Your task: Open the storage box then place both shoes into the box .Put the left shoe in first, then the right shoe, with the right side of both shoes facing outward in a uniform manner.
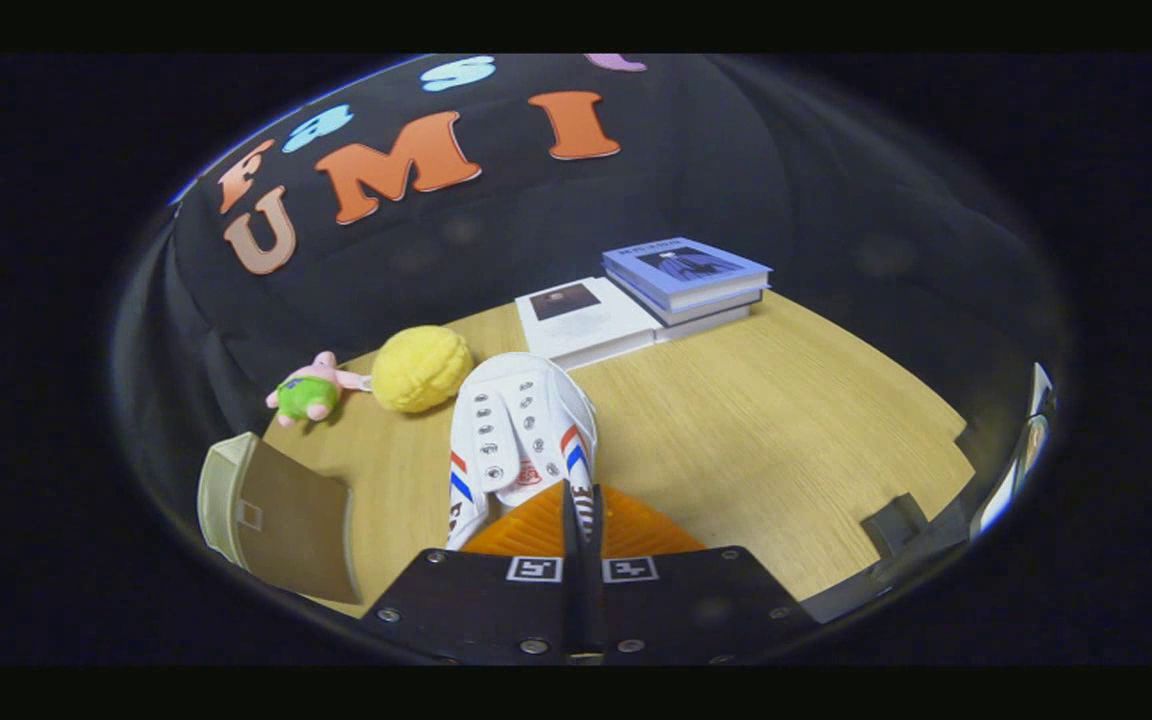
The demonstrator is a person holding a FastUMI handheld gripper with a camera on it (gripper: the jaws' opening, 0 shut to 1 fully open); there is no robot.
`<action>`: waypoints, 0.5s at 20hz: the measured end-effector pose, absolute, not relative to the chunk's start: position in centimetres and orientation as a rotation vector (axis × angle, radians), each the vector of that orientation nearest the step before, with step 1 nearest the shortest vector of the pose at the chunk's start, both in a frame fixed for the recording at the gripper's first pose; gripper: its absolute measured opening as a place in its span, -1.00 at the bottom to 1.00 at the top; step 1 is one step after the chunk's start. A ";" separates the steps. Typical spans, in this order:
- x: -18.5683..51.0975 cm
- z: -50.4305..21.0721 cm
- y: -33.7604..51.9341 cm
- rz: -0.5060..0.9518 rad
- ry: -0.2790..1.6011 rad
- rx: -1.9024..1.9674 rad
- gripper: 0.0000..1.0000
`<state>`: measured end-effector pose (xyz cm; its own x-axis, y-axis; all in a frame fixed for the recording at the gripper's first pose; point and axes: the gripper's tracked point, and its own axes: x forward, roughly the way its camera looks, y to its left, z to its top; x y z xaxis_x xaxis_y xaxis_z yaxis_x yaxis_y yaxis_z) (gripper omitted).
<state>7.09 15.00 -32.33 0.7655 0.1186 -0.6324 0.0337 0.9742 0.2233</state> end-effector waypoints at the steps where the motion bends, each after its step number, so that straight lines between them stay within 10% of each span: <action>1: 6.9 -31.4 16.8 0.060 0.693 0.233 -0.99; 10: 3.3 -25.6 32.5 0.187 0.673 0.256 -1.00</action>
